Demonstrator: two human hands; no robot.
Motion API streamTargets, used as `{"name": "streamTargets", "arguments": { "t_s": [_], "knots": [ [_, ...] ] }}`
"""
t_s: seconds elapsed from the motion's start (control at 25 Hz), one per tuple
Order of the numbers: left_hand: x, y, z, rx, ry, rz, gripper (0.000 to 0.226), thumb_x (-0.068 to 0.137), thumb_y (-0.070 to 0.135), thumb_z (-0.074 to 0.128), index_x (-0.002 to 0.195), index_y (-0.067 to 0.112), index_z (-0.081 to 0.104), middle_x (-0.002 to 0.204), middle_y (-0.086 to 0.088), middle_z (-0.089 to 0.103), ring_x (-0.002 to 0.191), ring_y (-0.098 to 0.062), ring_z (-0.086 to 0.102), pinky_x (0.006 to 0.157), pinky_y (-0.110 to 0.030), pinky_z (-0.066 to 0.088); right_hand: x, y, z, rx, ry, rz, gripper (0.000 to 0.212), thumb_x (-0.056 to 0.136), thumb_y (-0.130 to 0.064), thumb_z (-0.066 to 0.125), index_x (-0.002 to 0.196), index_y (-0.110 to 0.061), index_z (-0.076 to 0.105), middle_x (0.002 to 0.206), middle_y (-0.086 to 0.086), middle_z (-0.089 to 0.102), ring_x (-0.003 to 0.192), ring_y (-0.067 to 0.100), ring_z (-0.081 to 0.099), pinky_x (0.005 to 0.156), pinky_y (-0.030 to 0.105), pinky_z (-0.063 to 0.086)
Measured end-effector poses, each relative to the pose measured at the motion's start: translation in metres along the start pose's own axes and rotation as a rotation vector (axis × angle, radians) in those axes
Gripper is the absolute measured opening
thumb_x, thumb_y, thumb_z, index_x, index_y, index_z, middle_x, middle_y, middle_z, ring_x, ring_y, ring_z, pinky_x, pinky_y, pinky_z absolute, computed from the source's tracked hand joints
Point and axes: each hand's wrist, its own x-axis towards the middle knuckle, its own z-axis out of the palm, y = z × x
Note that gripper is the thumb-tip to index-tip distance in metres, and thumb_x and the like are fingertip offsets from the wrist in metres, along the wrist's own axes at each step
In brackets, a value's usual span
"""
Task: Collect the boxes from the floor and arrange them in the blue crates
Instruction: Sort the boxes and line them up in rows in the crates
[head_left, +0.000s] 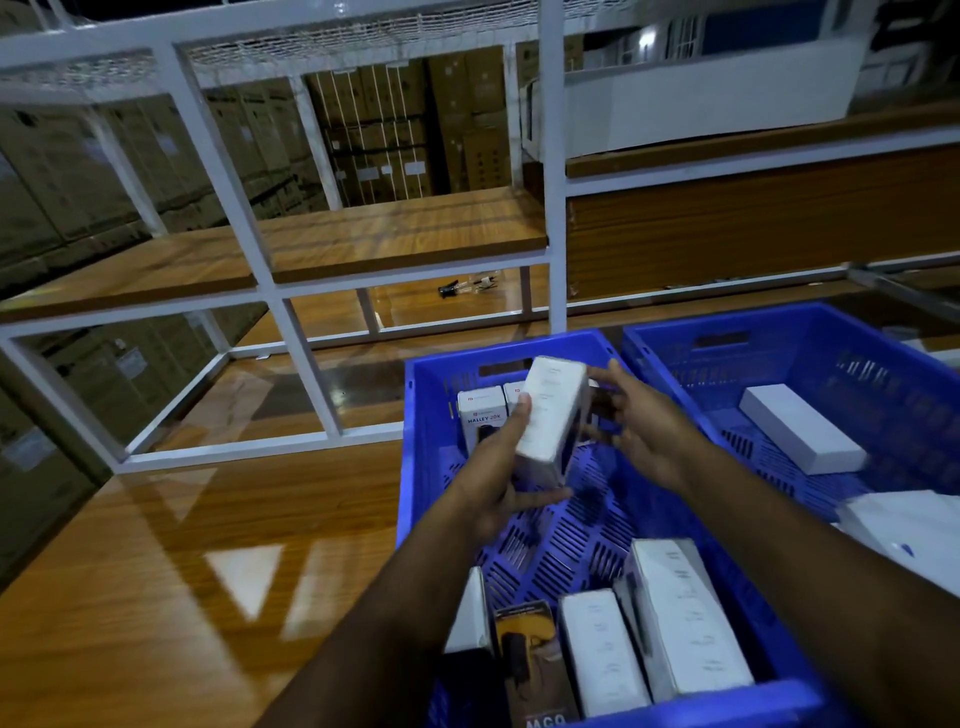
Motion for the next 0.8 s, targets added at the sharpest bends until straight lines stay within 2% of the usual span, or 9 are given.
{"name": "streamTargets", "arguments": {
  "t_s": [0.08,0.2,0.28,0.36,0.44,0.52,0.64,0.8],
  "knots": [
    [0.000,0.002,0.000,-0.139,-0.056,-0.028,0.048,0.091,0.059,0.057,0.123,0.025,0.067,0.125,-0.010,0.071,0.114,-0.034,0.067,0.088,-0.059,0.056,0.000,0.002,-0.001,0.005,-0.045,0.022,0.040,0.101,-0.042,0.046,0.123,-0.013,0.064,0.104,0.007,0.069,0.094,0.020,0.066,0.082,0.039,0.054],
    [0.003,0.002,-0.001,-0.197,-0.066,-0.068,0.057,0.093,0.061,0.053,0.132,0.020,0.063,0.126,-0.015,0.069,0.115,-0.036,0.066,0.084,-0.059,0.059,-0.005,-0.001,0.000,0.077,-0.140,0.042,0.039,0.097,-0.044,0.054,0.116,-0.013,0.067,0.101,0.009,0.074,0.089,0.021,0.070,0.074,0.036,0.058],
    [0.003,0.001,-0.002,-0.140,-0.032,-0.080,0.059,0.095,0.062,0.048,0.131,0.018,0.064,0.122,-0.014,0.071,0.114,-0.033,0.067,0.082,-0.054,0.060,-0.003,-0.001,0.001,0.054,-0.115,-0.019,0.036,0.092,-0.043,0.060,0.114,-0.014,0.065,0.101,0.007,0.074,0.086,0.019,0.069,0.073,0.035,0.057],
    [0.003,0.002,-0.001,-0.016,0.021,-0.081,0.059,0.094,0.065,0.046,0.120,0.018,0.070,0.114,-0.009,0.075,0.111,-0.027,0.069,0.086,-0.050,0.059,0.001,0.001,0.001,0.008,-0.059,-0.080,0.035,0.088,-0.041,0.067,0.113,-0.015,0.064,0.100,0.006,0.074,0.085,0.020,0.068,0.075,0.037,0.054],
    [0.003,0.002,0.000,0.063,0.061,-0.051,0.047,0.094,0.061,0.053,0.106,0.021,0.072,0.101,-0.003,0.078,0.104,-0.021,0.071,0.091,-0.047,0.056,0.004,0.002,0.000,-0.015,-0.022,-0.111,0.040,0.085,-0.037,0.072,0.116,-0.014,0.063,0.107,0.009,0.074,0.090,0.023,0.069,0.077,0.040,0.054],
    [0.002,0.003,0.003,0.091,0.073,-0.013,0.030,0.095,0.049,0.061,0.104,0.023,0.072,0.095,0.000,0.079,0.099,-0.017,0.070,0.094,-0.048,0.055,0.005,0.002,-0.001,-0.013,-0.013,-0.125,0.046,0.082,-0.034,0.075,0.121,-0.012,0.062,0.111,0.011,0.073,0.090,0.022,0.071,0.071,0.036,0.058],
    [0.004,0.004,0.006,0.094,0.055,-0.028,0.023,0.099,0.037,0.059,0.112,0.021,0.069,0.107,-0.002,0.077,0.101,-0.016,0.070,0.090,-0.047,0.057,0.005,0.002,-0.002,-0.010,-0.008,-0.139,0.055,0.076,-0.033,0.078,0.122,-0.009,0.060,0.111,0.012,0.072,0.084,0.018,0.073,0.061,0.027,0.056],
    [0.005,0.004,0.009,0.101,0.044,-0.043,0.026,0.102,0.038,0.054,0.115,0.020,0.067,0.115,-0.004,0.075,0.102,-0.017,0.069,0.079,-0.041,0.058,0.007,0.004,-0.003,-0.038,-0.020,-0.119,0.065,0.068,-0.042,0.081,0.120,-0.008,0.060,0.106,0.010,0.074,0.090,0.022,0.072,0.069,0.033,0.058]
  ]
}}
